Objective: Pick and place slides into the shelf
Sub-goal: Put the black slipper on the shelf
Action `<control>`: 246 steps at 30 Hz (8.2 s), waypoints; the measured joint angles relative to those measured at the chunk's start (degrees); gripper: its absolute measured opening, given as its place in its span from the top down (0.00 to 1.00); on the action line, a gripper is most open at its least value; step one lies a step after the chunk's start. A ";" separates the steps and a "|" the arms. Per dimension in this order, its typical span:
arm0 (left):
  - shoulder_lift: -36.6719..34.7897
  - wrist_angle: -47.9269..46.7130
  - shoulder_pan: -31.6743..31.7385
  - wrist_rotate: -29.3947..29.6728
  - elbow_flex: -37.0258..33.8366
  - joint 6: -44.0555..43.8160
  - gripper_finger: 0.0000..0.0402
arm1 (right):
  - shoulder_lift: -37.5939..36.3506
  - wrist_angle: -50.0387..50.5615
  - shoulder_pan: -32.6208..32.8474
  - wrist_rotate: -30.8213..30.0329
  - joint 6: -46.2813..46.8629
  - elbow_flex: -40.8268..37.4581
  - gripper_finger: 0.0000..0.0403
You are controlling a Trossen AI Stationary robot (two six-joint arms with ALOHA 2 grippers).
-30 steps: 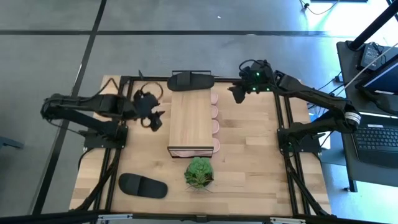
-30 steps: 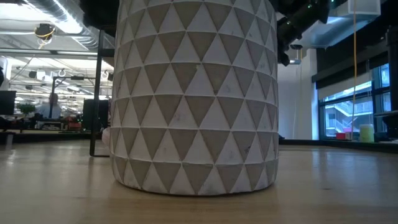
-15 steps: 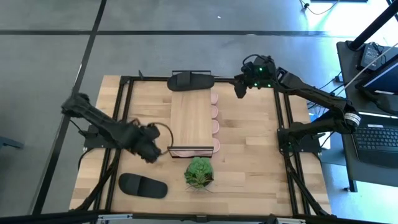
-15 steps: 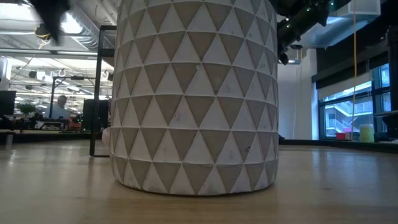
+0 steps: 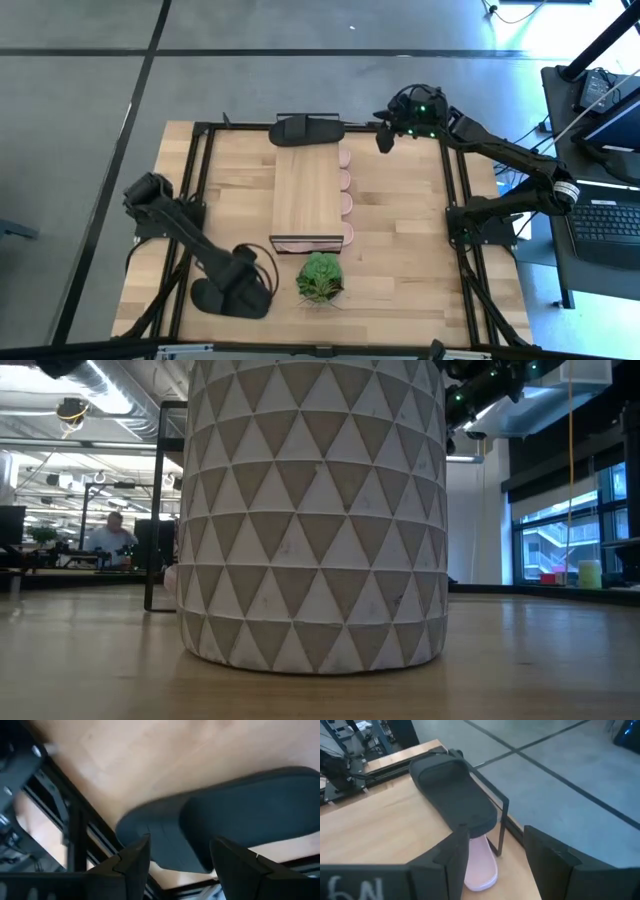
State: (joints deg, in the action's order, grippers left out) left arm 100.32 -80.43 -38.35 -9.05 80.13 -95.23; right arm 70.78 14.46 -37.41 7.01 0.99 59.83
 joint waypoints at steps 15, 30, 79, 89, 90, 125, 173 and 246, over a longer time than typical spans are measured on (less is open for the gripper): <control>9.83 3.32 -2.67 -9.96 1.48 -6.68 0.52 | 0.00 -1.47 0.02 0.00 0.00 0.00 0.54; 14.87 -4.50 -2.75 -11.10 1.41 -8.20 0.52 | 0.00 -1.40 0.04 0.02 -0.02 0.00 0.54; -0.99 -9.53 -2.47 6.46 8.67 -21.97 1.00 | 0.00 0.43 0.04 0.04 0.20 0.00 0.54; -7.89 -9.61 2.37 23.94 11.94 -12.21 1.00 | 0.00 1.04 0.04 0.11 1.77 -0.02 0.54; -8.68 -9.67 2.78 24.13 12.39 -10.96 1.00 | 0.00 1.37 0.03 0.11 1.77 0.00 0.54; -14.50 -0.48 42.90 56.53 23.42 52.14 1.00 | -0.02 -6.47 5.65 13.06 28.75 -0.02 0.54; -5.13 40.21 48.13 62.10 23.40 115.37 1.00 | 11.13 -35.55 22.73 -9.68 49.82 -0.01 0.54; -15.72 16.26 45.79 30.70 23.47 100.49 0.89 | 12.11 -30.78 10.62 42.76 51.28 0.00 0.88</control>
State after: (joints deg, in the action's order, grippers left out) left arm 84.60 -64.17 7.44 21.65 103.59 5.26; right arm 82.90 -16.31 -26.79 49.76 52.27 59.83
